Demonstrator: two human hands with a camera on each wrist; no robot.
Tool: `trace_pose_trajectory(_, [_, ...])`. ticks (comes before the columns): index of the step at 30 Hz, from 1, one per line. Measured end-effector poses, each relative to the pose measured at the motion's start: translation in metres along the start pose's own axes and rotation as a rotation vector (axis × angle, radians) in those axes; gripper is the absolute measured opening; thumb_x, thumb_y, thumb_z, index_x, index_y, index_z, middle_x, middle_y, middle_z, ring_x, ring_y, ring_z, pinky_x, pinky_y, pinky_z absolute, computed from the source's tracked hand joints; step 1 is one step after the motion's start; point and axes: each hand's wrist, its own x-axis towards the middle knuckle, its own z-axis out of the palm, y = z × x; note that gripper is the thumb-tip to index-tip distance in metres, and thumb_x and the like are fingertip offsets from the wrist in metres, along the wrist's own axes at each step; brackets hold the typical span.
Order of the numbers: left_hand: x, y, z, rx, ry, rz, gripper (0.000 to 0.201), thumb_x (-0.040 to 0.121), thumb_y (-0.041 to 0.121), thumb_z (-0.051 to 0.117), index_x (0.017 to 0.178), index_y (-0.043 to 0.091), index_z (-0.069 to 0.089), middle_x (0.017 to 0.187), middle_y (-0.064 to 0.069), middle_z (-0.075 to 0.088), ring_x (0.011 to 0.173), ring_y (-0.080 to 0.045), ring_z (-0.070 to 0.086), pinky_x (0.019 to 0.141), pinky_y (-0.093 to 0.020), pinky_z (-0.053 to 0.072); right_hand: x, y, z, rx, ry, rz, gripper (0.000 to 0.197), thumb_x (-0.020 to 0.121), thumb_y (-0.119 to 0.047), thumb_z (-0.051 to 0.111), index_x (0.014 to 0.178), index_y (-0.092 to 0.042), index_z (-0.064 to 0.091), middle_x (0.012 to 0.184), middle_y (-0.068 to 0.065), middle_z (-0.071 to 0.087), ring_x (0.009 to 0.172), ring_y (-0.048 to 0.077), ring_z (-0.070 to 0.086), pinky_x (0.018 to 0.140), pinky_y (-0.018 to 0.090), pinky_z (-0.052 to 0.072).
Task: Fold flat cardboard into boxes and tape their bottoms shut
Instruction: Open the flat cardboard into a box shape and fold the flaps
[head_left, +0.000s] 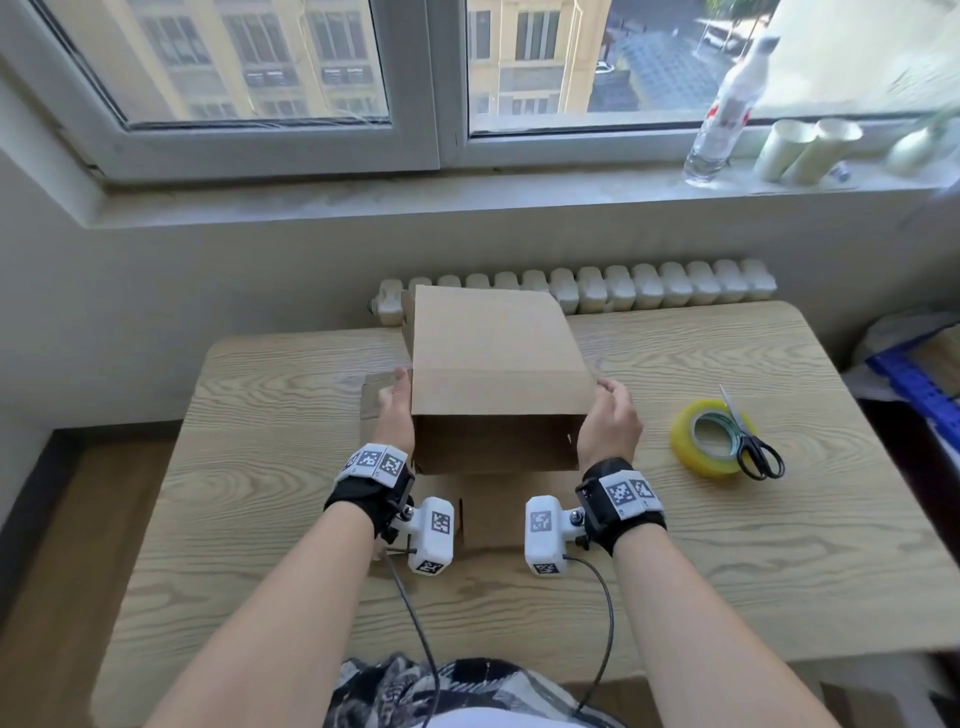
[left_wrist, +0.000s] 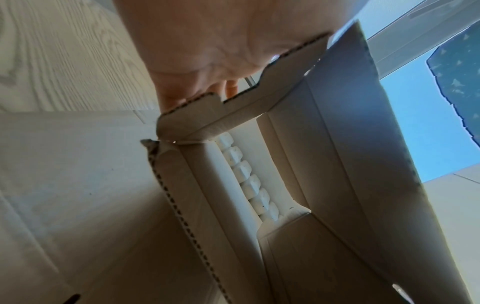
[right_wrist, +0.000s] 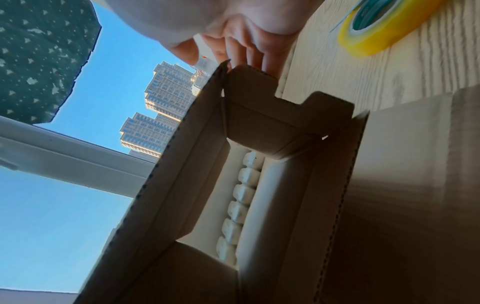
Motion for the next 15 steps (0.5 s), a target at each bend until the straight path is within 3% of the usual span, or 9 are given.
trace_pose_trajectory(2, [-0.013, 0.005, 0.000, -0.030, 0.027, -0.006, 0.109, 0.071, 0.095, 0.023, 0.155, 0.025, 0.019, 0.153, 0.003, 0.031, 0.136, -0.021, 0.035, 0.117, -0.054, 0.022, -0.003, -0.005, -0.001, 0.042, -0.014, -0.021, 0.033, 0.098, -0.018, 0.041, 0.119, -0.010, 0.065, 0.101, 0.001, 0.062, 0.104, 0.023, 0.058, 0.078, 0.022, 0.036])
trace_pose_trajectory(3, [-0.011, 0.000, -0.001, -0.045, 0.027, -0.019, 0.117, 0.061, 0.102, 0.023, 0.153, 0.030, 0.027, 0.154, -0.001, 0.036, 0.137, -0.027, 0.039, 0.115, -0.054, 0.027, -0.006, -0.008, -0.001, 0.069, -0.029, -0.031, 0.037, 0.095, -0.021, 0.040, 0.119, -0.010, 0.066, 0.103, -0.001, 0.062, 0.106, 0.021, 0.058, 0.080, 0.021, 0.037])
trace_pose_trajectory(5, [0.007, -0.021, -0.006, -0.104, 0.026, -0.038, 0.116, 0.050, 0.107, 0.024, 0.134, 0.034, 0.056, 0.135, -0.004, 0.057, 0.115, -0.030, 0.057, 0.103, -0.048, 0.041, -0.012, -0.014, 0.000, 0.127, -0.071, -0.054, 0.053, 0.085, -0.027, 0.034, 0.128, -0.011, 0.060, 0.112, -0.004, 0.061, 0.111, 0.015, 0.055, 0.089, 0.019, 0.038])
trace_pose_trajectory(6, [0.009, -0.025, -0.008, -0.130, 0.027, -0.033, 0.111, 0.050, 0.107, 0.025, 0.127, 0.036, 0.060, 0.127, 0.000, 0.061, 0.109, -0.026, 0.059, 0.098, -0.043, 0.042, -0.014, -0.016, 0.001, 0.155, -0.095, -0.057, 0.059, 0.082, -0.027, 0.033, 0.135, -0.011, 0.055, 0.119, -0.005, 0.059, 0.114, 0.012, 0.053, 0.095, 0.020, 0.039])
trace_pose_trajectory(8, [-0.007, -0.010, -0.007, -0.136, 0.030, 0.011, 0.105, 0.059, 0.102, 0.032, 0.137, 0.036, 0.053, 0.135, 0.006, 0.058, 0.120, -0.019, 0.056, 0.109, -0.045, 0.039, -0.016, -0.019, 0.002, 0.178, -0.137, -0.070, 0.057, 0.087, -0.019, 0.038, 0.143, -0.013, 0.045, 0.132, -0.004, 0.057, 0.122, 0.009, 0.051, 0.105, 0.023, 0.038])
trace_pose_trajectory(10, [-0.021, 0.006, -0.006, -0.085, -0.003, 0.159, 0.072, 0.077, 0.079, 0.051, 0.132, 0.033, 0.058, 0.131, 0.010, 0.060, 0.121, -0.012, 0.056, 0.108, -0.038, 0.039, -0.016, -0.022, 0.002, 0.151, -0.147, -0.087, 0.060, 0.089, 0.000, 0.048, 0.146, -0.015, 0.039, 0.138, -0.001, 0.056, 0.126, 0.009, 0.050, 0.106, 0.023, 0.039])
trace_pose_trajectory(12, [-0.024, 0.015, -0.006, -0.003, 0.026, 0.298, 0.026, 0.085, 0.040, 0.067, 0.110, 0.032, 0.066, 0.113, 0.004, 0.070, 0.108, -0.015, 0.065, 0.098, -0.038, 0.049, -0.012, -0.027, 0.000, 0.142, -0.144, -0.118, 0.071, 0.084, 0.012, 0.052, 0.148, -0.015, 0.035, 0.140, 0.002, 0.055, 0.128, 0.011, 0.052, 0.107, 0.025, 0.042])
trace_pose_trajectory(13, [-0.022, 0.018, -0.006, 0.040, 0.067, 0.335, 0.017, 0.088, 0.027, 0.068, 0.105, 0.028, 0.068, 0.105, 0.001, 0.072, 0.102, -0.018, 0.068, 0.095, -0.040, 0.052, -0.010, -0.030, 0.000, 0.142, -0.143, -0.138, 0.071, 0.084, 0.015, 0.050, 0.147, -0.014, 0.036, 0.141, 0.003, 0.054, 0.127, 0.012, 0.054, 0.106, 0.024, 0.043])
trace_pose_trajectory(15, [-0.020, 0.029, -0.009, 0.146, 0.175, 0.375, 0.012, 0.094, 0.018, 0.061, 0.102, 0.023, 0.069, 0.091, 0.004, 0.071, 0.094, -0.026, 0.068, 0.082, -0.035, 0.052, -0.004, -0.040, -0.002, 0.114, -0.126, -0.180, 0.063, 0.085, 0.016, 0.046, 0.142, -0.011, 0.044, 0.137, 0.002, 0.057, 0.124, 0.015, 0.057, 0.103, 0.021, 0.044])
